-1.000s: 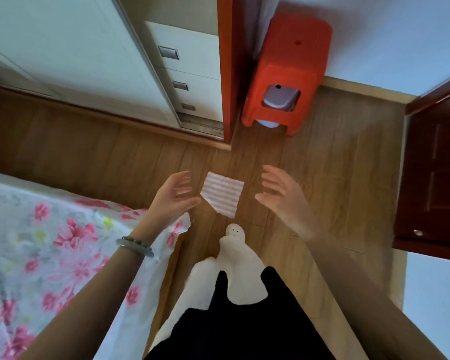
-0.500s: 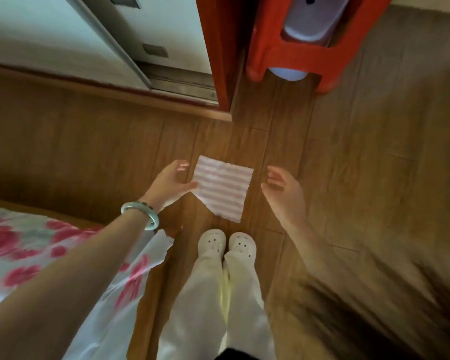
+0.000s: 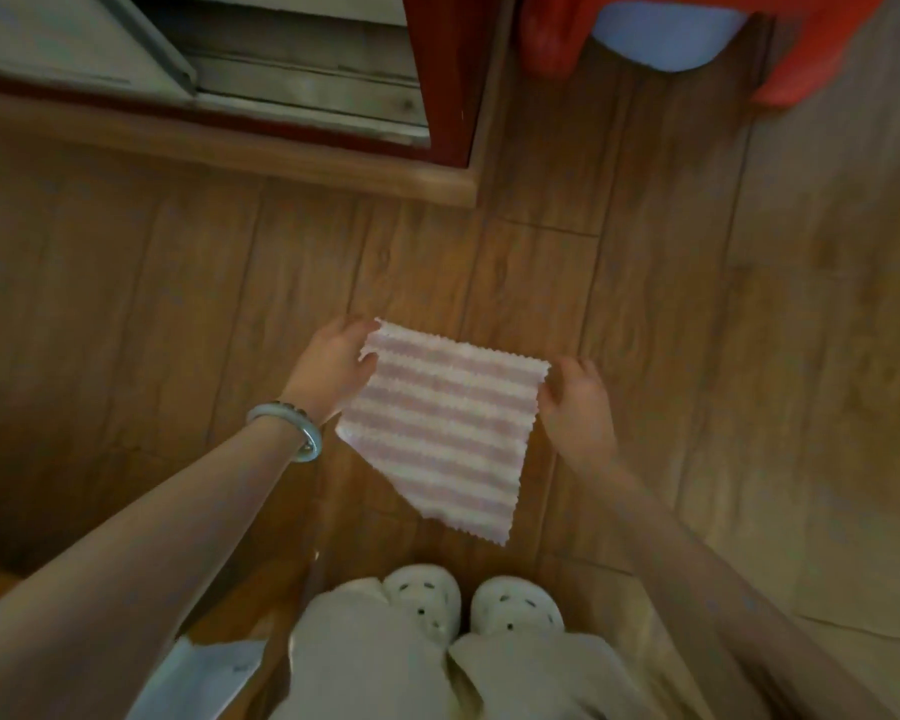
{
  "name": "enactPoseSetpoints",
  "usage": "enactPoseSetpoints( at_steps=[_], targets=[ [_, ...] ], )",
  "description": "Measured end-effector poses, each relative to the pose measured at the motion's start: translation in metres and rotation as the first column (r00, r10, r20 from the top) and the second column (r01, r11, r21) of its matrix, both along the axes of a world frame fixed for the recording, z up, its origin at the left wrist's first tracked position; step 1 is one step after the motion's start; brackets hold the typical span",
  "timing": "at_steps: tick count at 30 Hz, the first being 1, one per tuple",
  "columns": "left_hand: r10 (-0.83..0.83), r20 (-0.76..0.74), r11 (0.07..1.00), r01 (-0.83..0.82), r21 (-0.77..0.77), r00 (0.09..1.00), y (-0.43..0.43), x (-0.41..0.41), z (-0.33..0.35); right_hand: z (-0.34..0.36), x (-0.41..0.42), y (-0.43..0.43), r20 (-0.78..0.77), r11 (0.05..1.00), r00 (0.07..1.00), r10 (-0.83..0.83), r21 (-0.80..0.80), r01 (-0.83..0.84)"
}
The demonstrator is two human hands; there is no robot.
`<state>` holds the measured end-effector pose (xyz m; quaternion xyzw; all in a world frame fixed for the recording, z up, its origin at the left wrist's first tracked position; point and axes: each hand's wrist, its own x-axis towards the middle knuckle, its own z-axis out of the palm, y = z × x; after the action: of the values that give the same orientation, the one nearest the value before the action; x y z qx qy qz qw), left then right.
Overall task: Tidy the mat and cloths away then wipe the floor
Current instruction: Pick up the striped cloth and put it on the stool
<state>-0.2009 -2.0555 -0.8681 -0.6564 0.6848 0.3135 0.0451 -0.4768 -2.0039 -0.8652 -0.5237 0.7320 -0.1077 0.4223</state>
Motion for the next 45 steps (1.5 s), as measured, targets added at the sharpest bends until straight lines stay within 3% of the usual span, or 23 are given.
enactPoseSetpoints(
  at_steps=[4, 7, 11, 14, 19, 24, 32, 40, 45],
  targets=[
    [-0.038, -0.016, 0.999, 0.038, -0.012, 0.999, -0.013, -0.005, -0.033, -0.032, 0.003, -0.017, -0.144, 0.991, 0.981, 0.13, 0.034, -0.127],
    [-0.053, 0.06, 0.997, 0.057, -0.057, 0.997, -0.013, -0.008, -0.043, -0.041, 0.009, -0.023, -0.218, 0.98, 0.957, 0.193, 0.095, -0.176],
    [-0.08, 0.12, 0.997, 0.08, 0.003, 0.99, -0.013, -0.009, -0.031, -0.036, 0.014, -0.025, -0.165, 0.975, 0.966, 0.2, 0.129, -0.18],
    [-0.015, 0.064, 1.0, 0.014, 0.012, 0.998, -0.007, -0.008, 0.013, 0.006, 0.009, -0.022, -0.067, 0.992, 0.993, 0.099, 0.09, -0.093],
    [-0.032, -0.002, 0.991, 0.032, 0.131, 0.999, -0.009, -0.014, 0.156, 0.149, -0.01, -0.018, -0.003, 0.995, 0.999, -0.04, 0.087, 0.04],
    [-0.117, -0.043, 0.982, 0.122, 0.145, 0.992, -0.03, -0.027, 0.34, 0.334, -0.033, -0.013, 0.034, 0.997, 0.997, -0.071, 0.027, 0.07],
    [-0.205, -0.157, 0.979, 0.202, -0.03, 0.966, -0.052, -0.069, 0.617, 0.6, -0.079, 0.009, 0.07, 0.961, 0.979, -0.19, -0.19, 0.2],
    [-0.353, -0.345, 0.93, 0.284, -0.235, 0.87, -0.024, -0.129, 0.782, 0.787, -0.12, 0.083, 0.107, 0.82, 0.901, -0.42, -0.381, 0.428],
    [-0.524, -0.432, 0.848, 0.399, -0.35, 0.734, -0.015, -0.173, 0.841, 0.853, -0.138, 0.144, 0.044, 0.734, 0.855, -0.517, -0.49, 0.47]
  ],
)
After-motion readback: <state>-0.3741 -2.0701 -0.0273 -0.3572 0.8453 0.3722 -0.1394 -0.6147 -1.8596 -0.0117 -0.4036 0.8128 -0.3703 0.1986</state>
